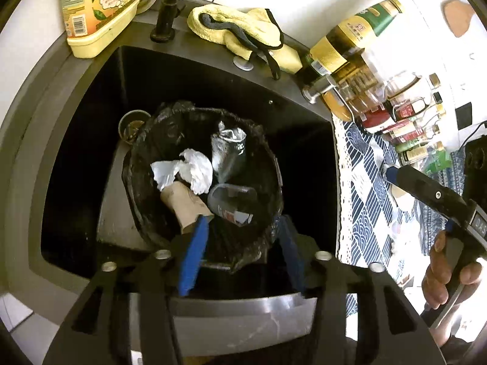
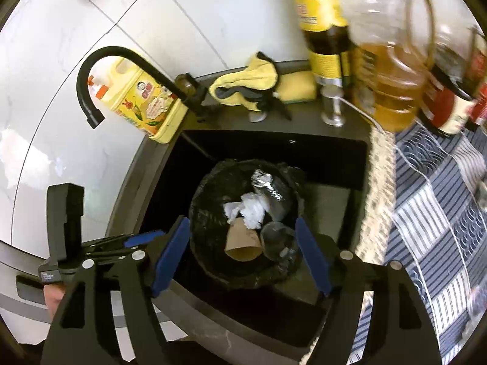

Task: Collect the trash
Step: 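Move both grippers back over the tablecloth toward the cups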

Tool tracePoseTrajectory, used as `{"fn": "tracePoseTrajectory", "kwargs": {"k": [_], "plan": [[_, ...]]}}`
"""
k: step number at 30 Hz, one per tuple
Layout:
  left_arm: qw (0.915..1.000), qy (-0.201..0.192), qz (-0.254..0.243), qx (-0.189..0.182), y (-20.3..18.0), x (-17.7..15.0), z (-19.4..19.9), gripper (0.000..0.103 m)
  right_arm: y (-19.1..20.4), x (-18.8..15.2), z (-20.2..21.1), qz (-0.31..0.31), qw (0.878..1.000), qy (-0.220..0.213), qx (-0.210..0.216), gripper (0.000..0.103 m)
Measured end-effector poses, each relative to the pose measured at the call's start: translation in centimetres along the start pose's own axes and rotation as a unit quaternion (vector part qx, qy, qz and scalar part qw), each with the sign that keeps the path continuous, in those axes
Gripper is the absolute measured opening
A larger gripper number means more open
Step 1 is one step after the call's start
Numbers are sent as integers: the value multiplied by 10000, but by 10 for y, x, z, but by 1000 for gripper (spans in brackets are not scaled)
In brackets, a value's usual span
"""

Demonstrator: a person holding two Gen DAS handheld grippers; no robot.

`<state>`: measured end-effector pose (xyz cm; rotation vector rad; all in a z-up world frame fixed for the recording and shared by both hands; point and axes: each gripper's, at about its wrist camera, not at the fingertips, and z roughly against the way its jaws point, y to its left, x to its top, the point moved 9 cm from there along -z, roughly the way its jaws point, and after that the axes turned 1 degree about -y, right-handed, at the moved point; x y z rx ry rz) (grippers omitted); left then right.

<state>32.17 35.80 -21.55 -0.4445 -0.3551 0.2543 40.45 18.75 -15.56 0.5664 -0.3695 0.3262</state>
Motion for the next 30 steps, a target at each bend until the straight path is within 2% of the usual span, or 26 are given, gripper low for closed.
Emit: {"fn": "tracePoseTrajectory", "kwargs": {"k": [5, 6, 8, 11, 12, 13, 15, 16, 20, 22, 26, 28, 30], "plan": [[9997, 161, -23, -181, -21, -17, 3, 50, -29, -10, 32, -147, 9972, -267, -684, 72], [9995, 176, -139, -227, -31, -21, 4, 50, -32, -12, 38, -172, 9966, -325, -739, 72], [9989, 116, -385, -228, -47, -24, 5, 58, -39, -13, 62, -121, 9952, -568, -787, 72], [9980, 11, -601, -206, -68, -23, 4, 60, -50, -12, 93, 51, 9927, -811, -896, 73], [9979, 17, -583, -266, -77, -24, 3, 60, -57, -12, 105, 123, 9926, -805, -899, 76], [9977, 1, -588, -342, -86, -25, 3, 60, -63, -12, 115, 137, 9926, -846, -866, 85], [9971, -67, -640, -418, -101, -27, 5, 60, -83, -7, 141, 90, 9909, -1065, -822, 90], [9967, -135, -666, -436, -113, -30, 7, 60, -93, -5, 152, 99, 9899, -1116, -866, 96], [9962, -285, -679, -456, -148, -37, 4, 67, -154, 5, 199, 190, 9789, -1471, -1405, 98], [9963, -349, -662, -424, -164, -40, -2, 67, -183, 7, 217, 361, 9753, -1468, -1609, 98], [9970, -515, -427, -387, -199, -48, -14, 76, -236, 5, 237, 643, 9744, -1146, -1825, 98], [9972, -584, -122, -456, -216, -54, -20, 78, -266, 3, 242, 543, 9737, -957, -1993, 98], [9970, -538, 5, -557, -234, -62, -27, 78, -295, 1, 242, 489, 9774, -736, -1920, 98]]}}
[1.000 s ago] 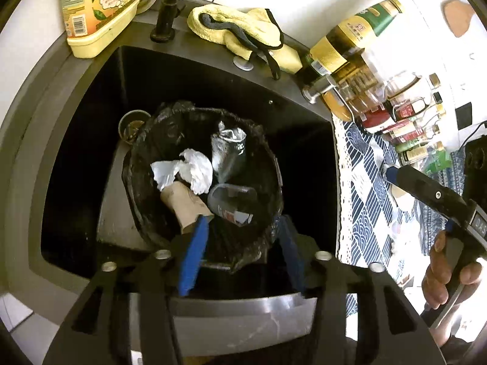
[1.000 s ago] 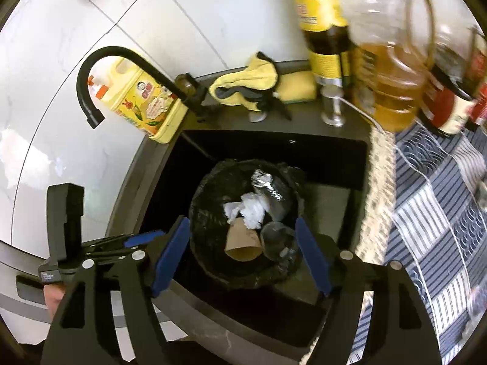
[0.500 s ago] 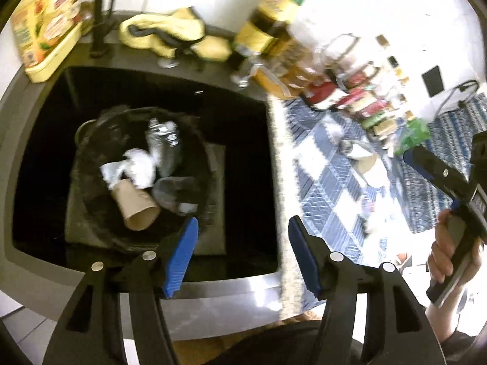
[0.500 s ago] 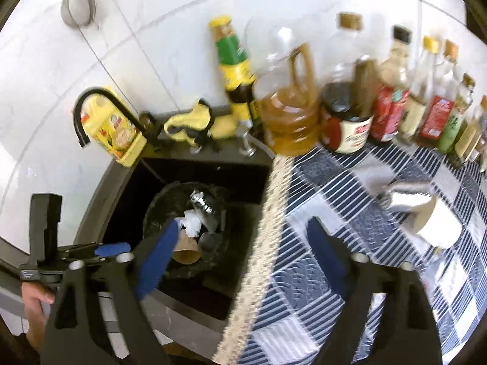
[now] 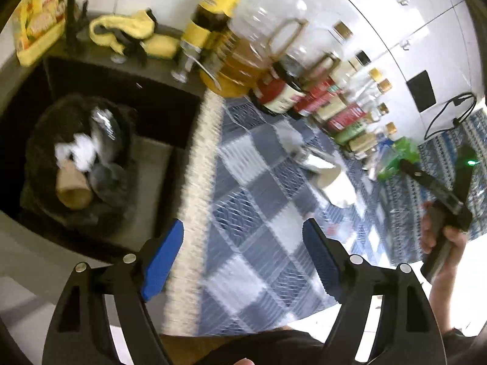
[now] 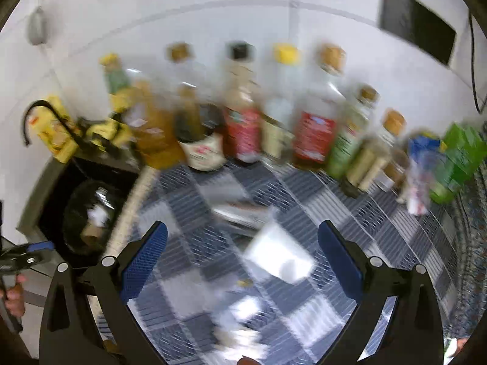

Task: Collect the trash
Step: 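Move both grippers back over the tablecloth toward the cups, then grasp the white paper cup with the right gripper while the left gripper grasps the clear plastic cup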

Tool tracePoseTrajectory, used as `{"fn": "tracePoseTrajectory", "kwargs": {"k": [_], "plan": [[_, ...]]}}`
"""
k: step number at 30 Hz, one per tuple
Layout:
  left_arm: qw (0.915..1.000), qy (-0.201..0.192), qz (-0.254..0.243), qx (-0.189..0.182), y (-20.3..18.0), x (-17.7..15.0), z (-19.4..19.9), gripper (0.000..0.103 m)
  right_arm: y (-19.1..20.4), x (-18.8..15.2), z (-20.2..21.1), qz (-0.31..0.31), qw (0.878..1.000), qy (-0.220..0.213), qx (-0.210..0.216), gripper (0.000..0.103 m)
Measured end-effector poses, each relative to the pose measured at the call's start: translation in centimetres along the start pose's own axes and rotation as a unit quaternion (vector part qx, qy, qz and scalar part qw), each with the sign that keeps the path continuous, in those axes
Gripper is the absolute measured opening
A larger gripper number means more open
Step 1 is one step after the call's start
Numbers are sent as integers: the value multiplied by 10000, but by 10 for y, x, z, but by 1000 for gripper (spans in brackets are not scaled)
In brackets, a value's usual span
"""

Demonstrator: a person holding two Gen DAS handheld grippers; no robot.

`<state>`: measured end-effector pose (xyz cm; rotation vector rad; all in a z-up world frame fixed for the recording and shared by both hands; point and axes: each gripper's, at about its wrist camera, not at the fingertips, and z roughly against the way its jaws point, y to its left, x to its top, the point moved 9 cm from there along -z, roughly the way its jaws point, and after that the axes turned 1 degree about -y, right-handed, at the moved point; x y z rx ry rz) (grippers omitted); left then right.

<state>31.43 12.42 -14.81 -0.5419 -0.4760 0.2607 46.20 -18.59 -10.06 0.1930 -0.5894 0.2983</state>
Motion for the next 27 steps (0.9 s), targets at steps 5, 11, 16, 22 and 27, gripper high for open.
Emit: {"fn": "tracePoseTrajectory", "kwargs": {"k": [5, 11, 16, 22, 27], "plan": [[9998, 37, 119, 178, -38, -29, -24, 78, -35, -15, -28, 462, 9983, 330, 93, 98], [9984, -81, 282, 479, -67, -61, -32, 78, -44, -31, -74, 1005, 9896, 902, 503, 98], [9959, -285, 579, 636, -81, -75, -27, 78, -38, -39, -101, 1311, 9799, 1247, 843, 95], [9937, -400, 701, 781, -96, -85, -26, 78, -30, -61, -137, 1733, 9600, 1994, 923, 85], [9926, -462, 700, 882, -106, -84, -31, 78, -30, -76, -154, 1843, 9472, 2405, 1045, 60]]}}
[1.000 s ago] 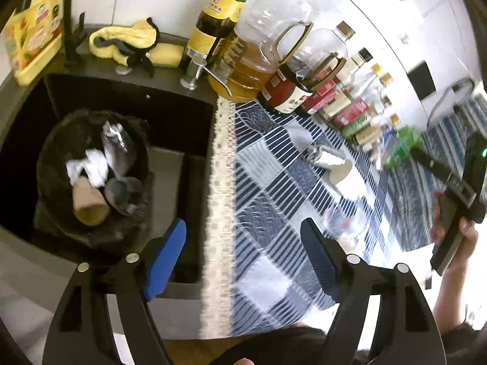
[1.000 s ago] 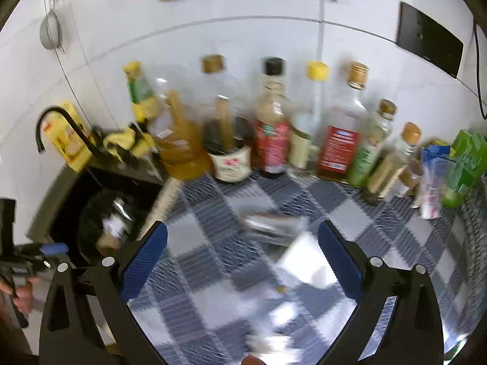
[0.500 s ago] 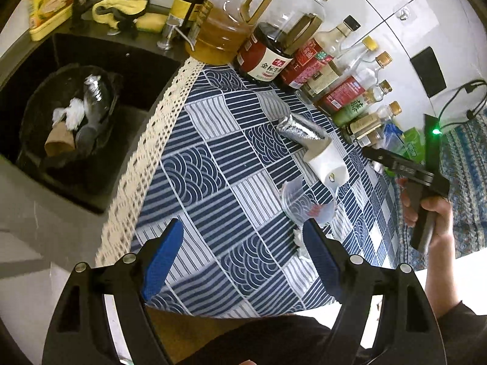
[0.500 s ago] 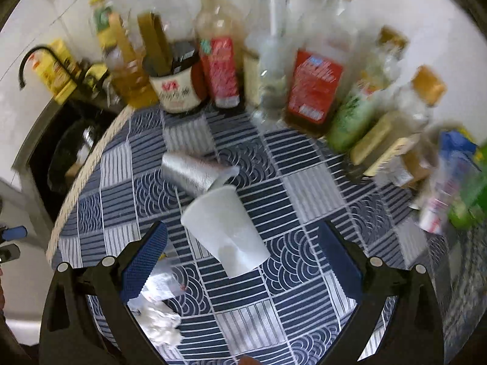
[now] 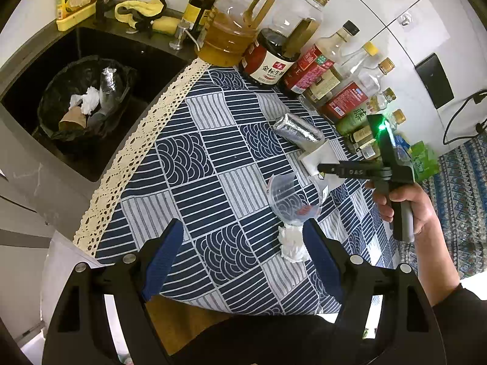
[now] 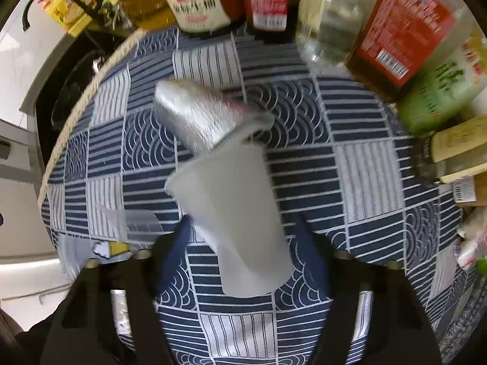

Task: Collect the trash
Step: 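Grasp the white paper cup with the right gripper while the left gripper grasps the clear plastic cup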

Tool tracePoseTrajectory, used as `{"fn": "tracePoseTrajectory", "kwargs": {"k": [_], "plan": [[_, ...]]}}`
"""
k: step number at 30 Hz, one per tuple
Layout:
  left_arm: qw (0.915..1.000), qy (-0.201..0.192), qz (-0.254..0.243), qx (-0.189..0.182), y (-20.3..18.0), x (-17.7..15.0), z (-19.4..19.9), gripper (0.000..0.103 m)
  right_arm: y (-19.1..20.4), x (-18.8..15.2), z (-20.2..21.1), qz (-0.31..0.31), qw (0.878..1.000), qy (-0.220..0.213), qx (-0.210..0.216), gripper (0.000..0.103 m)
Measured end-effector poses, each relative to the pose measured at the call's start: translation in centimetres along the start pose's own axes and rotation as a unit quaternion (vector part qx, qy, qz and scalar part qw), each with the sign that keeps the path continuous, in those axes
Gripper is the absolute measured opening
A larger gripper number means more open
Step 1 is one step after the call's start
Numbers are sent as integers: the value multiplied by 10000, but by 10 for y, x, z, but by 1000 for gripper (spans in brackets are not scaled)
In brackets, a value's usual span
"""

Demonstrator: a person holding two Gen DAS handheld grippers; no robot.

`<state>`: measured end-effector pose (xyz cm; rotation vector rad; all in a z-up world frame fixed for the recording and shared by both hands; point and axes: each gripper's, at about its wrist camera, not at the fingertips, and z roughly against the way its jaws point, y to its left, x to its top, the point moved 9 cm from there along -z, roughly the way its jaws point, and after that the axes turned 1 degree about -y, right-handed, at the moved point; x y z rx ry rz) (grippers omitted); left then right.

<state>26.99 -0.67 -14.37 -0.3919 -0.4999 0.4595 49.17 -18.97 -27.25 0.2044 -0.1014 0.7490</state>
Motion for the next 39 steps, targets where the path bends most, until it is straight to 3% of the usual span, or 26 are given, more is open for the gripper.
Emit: {"fn": "tracePoseTrajectory", "kwargs": {"k": [3, 9, 12, 19, 28, 32, 39], "plan": [[10000, -16, 12, 1, -8, 1, -6, 78, 2, -4, 1, 122, 9999, -54, 99, 50], [9996, 176, -198, 46, -29, 9, -29, 78, -1, -19, 24, 37, 9979, -437, 477, 49], [9976, 420, -543, -31, -51, 9, -46, 78, -7, -26, 42, -111, 9954, -721, 619, 49], [9847, 1083, -1367, 15, -84, -10, -93, 78, -21, -61, 83, -745, 9818, -1421, 1020, 49], [9805, 1172, -1579, -49, -103, -7, -133, 75, -22, -95, 107, -1367, 9611, -1908, 1454, 49], [9773, 1413, -1579, -76, -106, -12, -150, 54, -20, -101, 107, -1498, 9537, -1998, 1674, 49], [9789, 1425, -1458, -122, -106, -12, -157, 21, -18, -106, 106, -1559, 9522, -1971, 1738, 49]]}}
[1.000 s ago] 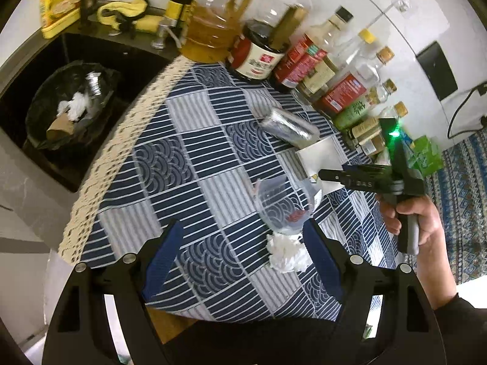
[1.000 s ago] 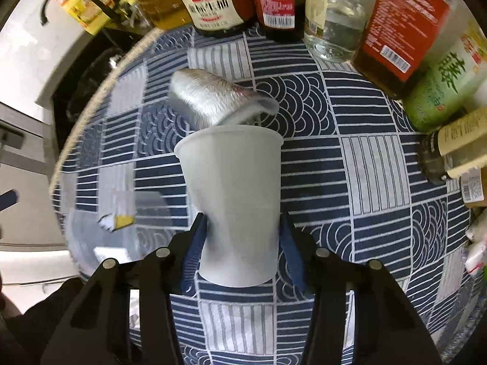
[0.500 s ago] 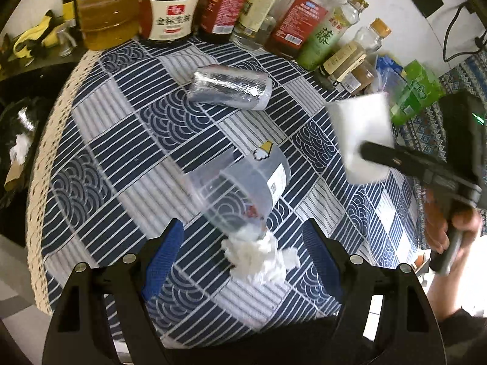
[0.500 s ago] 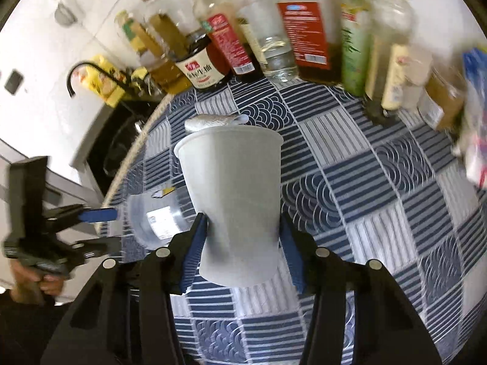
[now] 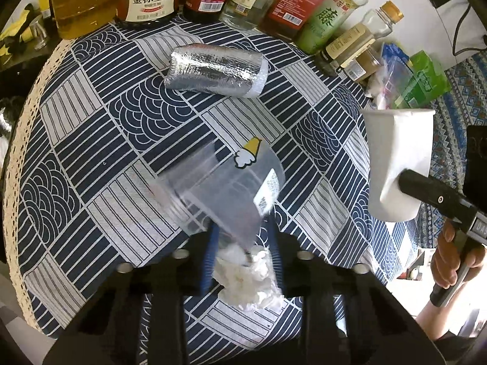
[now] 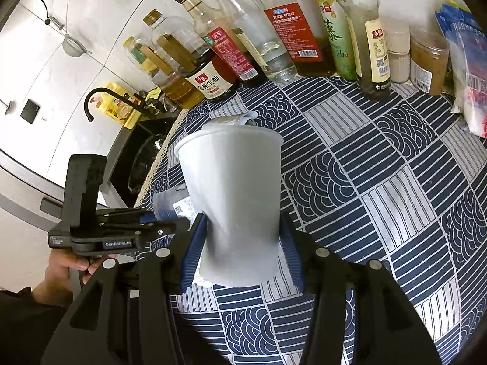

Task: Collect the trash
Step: 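Grasp the white paper cup with the right gripper while the left gripper grasps the clear plastic cup, then carry the paper cup and plastic cup with both grippers over the trash bin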

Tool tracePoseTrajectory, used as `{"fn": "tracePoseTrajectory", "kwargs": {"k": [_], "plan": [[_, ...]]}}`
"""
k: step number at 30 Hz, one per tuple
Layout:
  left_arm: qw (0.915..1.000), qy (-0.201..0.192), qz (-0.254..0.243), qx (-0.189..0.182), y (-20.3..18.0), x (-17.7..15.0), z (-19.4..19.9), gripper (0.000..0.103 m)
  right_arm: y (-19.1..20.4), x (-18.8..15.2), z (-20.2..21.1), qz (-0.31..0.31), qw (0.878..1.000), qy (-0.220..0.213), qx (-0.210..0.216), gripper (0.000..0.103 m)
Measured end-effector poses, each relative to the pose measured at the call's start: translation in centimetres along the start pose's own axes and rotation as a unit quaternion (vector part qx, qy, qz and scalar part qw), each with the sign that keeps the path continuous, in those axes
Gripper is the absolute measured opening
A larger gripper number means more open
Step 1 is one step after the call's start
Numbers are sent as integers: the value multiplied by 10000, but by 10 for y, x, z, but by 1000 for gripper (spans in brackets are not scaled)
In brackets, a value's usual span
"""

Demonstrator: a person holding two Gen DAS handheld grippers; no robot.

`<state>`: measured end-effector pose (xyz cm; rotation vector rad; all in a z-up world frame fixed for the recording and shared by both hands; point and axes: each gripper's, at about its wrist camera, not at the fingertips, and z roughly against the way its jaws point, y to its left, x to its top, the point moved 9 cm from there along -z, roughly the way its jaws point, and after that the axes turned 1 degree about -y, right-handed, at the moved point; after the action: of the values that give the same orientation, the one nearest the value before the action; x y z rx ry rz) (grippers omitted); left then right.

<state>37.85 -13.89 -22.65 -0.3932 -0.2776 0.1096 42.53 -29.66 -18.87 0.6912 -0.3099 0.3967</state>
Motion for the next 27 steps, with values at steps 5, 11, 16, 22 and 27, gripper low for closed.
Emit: {"fn": "tracePoseTrajectory", "kwargs": {"k": [5, 11, 16, 22, 27], "plan": [[9999, -61, 141, -56, 3, -2, 6, 4, 1, 1, -1, 100, 9999, 4, 5, 49], [9998, -191, 80, -41, 2, -1, 19, 4, 6, 1, -1, 82, 10000, -3, 36, 49], [9994, -334, 82, -10, 7, -1, 34, 4, 17, 0, -13, 147, 9998, 150, 34, 49], [9987, -445, 241, -36, 29, -2, 49, 4, 41, 3, -34, 327, 9990, 316, 27, 49], [9975, -609, 313, 145, 57, -2, 66, 4, 66, 4, -57, 390, 9977, 551, 54, 49]]}}
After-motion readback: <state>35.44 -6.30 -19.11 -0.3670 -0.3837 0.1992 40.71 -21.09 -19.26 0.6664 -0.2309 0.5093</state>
